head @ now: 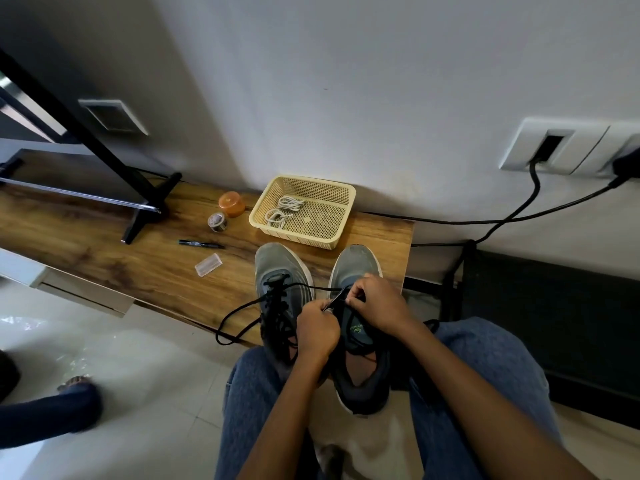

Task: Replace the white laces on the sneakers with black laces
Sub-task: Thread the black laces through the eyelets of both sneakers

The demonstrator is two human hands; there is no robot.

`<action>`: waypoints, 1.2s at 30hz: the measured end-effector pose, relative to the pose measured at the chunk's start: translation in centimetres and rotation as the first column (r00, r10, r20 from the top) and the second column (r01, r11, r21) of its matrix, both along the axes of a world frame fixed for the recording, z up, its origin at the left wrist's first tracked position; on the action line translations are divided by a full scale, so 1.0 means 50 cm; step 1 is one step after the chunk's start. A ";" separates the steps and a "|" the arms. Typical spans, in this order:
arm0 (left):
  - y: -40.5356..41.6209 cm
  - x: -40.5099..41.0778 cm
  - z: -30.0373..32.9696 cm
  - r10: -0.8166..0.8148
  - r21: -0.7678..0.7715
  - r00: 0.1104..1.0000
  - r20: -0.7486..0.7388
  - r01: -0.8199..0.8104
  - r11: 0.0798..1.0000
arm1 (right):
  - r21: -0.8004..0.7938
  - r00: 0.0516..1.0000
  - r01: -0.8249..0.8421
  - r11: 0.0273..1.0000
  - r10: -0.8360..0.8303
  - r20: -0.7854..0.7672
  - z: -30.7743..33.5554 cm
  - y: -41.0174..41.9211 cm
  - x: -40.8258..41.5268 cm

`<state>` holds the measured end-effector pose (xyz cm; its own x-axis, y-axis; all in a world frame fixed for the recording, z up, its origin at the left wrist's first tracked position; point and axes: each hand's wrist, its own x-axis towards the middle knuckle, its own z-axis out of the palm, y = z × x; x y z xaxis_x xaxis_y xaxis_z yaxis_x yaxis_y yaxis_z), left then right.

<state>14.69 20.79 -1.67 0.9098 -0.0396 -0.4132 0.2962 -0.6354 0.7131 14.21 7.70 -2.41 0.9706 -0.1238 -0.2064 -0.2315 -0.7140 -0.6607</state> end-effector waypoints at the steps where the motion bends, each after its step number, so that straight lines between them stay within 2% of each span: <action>1: 0.001 0.000 0.000 -0.005 0.007 1.000 0.005 0.005 1.000 | -0.006 1.000 -0.001 1.000 0.001 -0.002 0.001 0.001 0.000; 12: 0.009 -0.010 0.011 -0.181 0.086 0.975 0.127 0.170 0.982 | -0.061 0.998 -0.011 0.998 0.014 0.056 0.003 0.011 -0.004; 14: 0.012 -0.010 0.009 -0.160 0.055 0.981 0.108 0.155 0.986 | -0.061 0.999 -0.001 0.998 0.004 0.050 0.000 0.013 -0.003; 18: 0.011 -0.001 0.011 -0.015 -0.037 0.999 0.029 0.016 0.999 | 0.003 0.998 0.058 0.998 -0.058 0.027 0.001 0.014 -0.001; 23: 0.004 0.018 0.006 -0.063 0.114 0.989 0.131 0.048 0.992 | 0.047 0.996 0.090 0.995 -0.090 0.007 -0.001 0.016 -0.002; 28: 0.000 0.032 -0.002 -0.008 0.143 0.996 0.094 -0.005 0.990 | 0.054 0.995 0.098 0.994 -0.099 0.019 0.000 0.015 -0.001; 31: 0.000 0.034 -0.003 0.015 0.124 0.996 0.088 -0.025 0.992 | -0.006 0.995 0.078 0.997 -0.077 0.065 0.006 0.014 -0.007; 36: 0.004 0.030 0.005 0.025 0.076 0.995 0.094 -0.033 0.997 | -0.301 0.956 0.110 0.947 -0.018 0.293 0.032 0.010 -0.059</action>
